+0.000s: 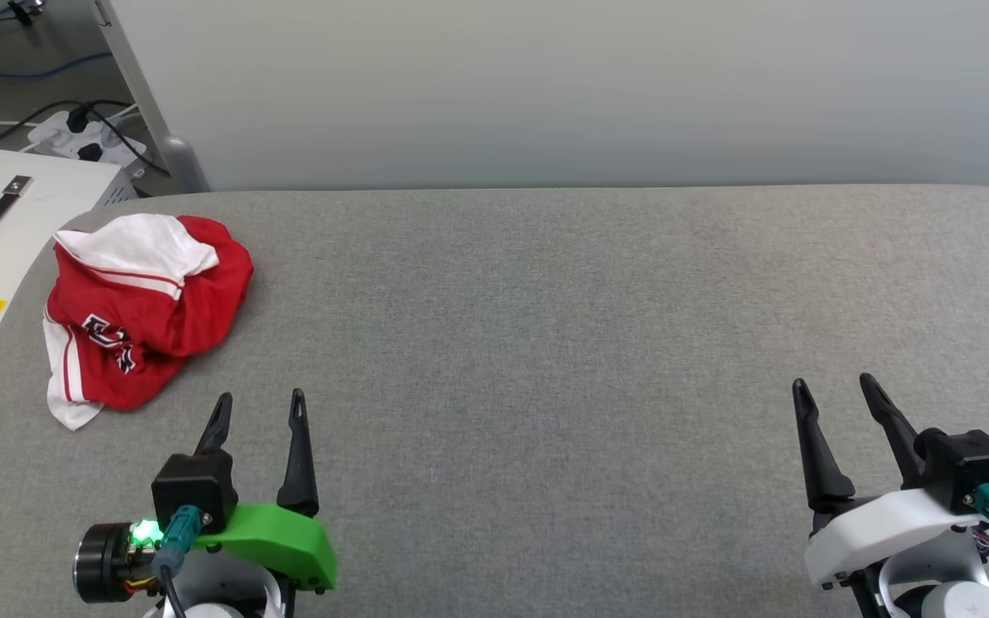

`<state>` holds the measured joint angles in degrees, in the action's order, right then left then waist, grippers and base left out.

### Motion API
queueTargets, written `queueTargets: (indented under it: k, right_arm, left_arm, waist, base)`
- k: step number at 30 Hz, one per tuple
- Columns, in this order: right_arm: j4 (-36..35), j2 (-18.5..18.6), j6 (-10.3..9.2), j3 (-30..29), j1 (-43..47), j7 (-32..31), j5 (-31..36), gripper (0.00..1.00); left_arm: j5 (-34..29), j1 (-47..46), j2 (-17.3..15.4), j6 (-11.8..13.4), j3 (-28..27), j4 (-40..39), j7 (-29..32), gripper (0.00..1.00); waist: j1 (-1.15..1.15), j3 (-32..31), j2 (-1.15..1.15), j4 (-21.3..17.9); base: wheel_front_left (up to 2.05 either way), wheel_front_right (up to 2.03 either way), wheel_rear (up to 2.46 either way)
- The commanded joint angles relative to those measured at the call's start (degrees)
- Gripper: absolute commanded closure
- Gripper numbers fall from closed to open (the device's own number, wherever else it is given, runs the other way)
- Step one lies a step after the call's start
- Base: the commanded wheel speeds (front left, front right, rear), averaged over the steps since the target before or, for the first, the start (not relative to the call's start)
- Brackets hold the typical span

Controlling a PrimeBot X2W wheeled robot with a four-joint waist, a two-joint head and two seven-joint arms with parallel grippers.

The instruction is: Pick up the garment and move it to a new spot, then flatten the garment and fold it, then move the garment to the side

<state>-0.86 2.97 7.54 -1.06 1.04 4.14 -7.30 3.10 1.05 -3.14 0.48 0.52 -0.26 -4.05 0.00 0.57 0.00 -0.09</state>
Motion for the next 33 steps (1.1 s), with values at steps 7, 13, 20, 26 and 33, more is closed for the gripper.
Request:
queueTargets:
  k: [7, 13, 20, 26, 33]
  right_arm:
    - [0.15, -0.03, -0.02, -0.22, 0.41, 1.32, -2.06, 0.0]
    - [0.29, -0.04, -0.02, -0.16, 0.51, 2.02, -2.68, 0.0]
    - [0.63, -0.05, -0.03, 0.45, 0.98, 3.06, -2.95, 0.0]
    - [1.0, -0.05, -0.03, 0.55, 1.27, 3.76, -3.42, 0.0]
    - [1.23, -0.06, -0.03, 0.48, 1.55, 4.59, -4.15, 0.0]
  left_arm:
    - [1.16, 0.09, 0.09, -0.16, 0.1, -0.21, -1.28, 0.0]
    - [1.36, 0.11, 0.11, -0.34, 0.23, -0.05, -1.99, 0.0]
    - [1.66, 0.45, 0.12, -0.52, 0.49, 0.22, -3.04, 0.0]
    - [1.91, 0.55, 0.14, -0.48, 0.62, 0.55, -3.75, 0.0]
    - [2.18, 0.73, 0.15, -0.44, 0.84, 0.76, -4.59, 0.0]
  waist:
    - [0.0, 0.2, 0.0, -0.11]
    - [0.0, 0.35, 0.0, -0.18]
    - [0.0, 0.49, 0.0, -0.29]
    - [0.0, 0.61, 0.0, -0.34]
    - [0.0, 0.61, 0.0, -0.39]
  base:
    - [0.0, 0.0, 0.0]
    - [0.0, 0.0, 0.0]
    - [0.0, 0.0, 0.0]
    - [0.0, 0.0, 0.0]
    - [0.0, 0.0, 0.0]
